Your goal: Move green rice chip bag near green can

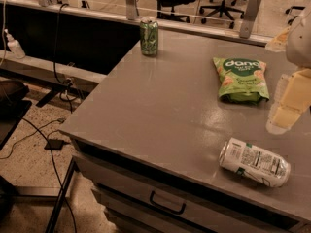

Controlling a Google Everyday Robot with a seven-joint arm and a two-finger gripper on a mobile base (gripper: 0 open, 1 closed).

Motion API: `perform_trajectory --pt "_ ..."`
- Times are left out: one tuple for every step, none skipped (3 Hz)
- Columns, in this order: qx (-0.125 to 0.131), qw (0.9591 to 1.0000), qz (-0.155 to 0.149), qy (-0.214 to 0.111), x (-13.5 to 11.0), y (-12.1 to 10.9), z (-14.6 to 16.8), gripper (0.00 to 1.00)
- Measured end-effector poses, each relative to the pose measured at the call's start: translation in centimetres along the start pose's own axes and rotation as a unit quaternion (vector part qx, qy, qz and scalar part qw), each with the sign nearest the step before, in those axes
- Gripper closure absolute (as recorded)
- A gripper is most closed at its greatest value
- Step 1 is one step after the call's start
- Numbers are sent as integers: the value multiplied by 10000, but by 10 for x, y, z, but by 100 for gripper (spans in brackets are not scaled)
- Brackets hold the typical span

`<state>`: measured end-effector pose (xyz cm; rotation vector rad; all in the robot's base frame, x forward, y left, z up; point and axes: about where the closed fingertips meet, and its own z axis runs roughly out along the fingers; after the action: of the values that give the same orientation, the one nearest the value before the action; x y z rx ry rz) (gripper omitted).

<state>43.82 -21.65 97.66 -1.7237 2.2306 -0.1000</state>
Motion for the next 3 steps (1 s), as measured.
perform_trajectory --pt "0 10000 0 0 0 0 0 0" --pt "107 9996 210 148 13 -17 0 0" --pt "475 9922 1049 469 60 -78 5 0"
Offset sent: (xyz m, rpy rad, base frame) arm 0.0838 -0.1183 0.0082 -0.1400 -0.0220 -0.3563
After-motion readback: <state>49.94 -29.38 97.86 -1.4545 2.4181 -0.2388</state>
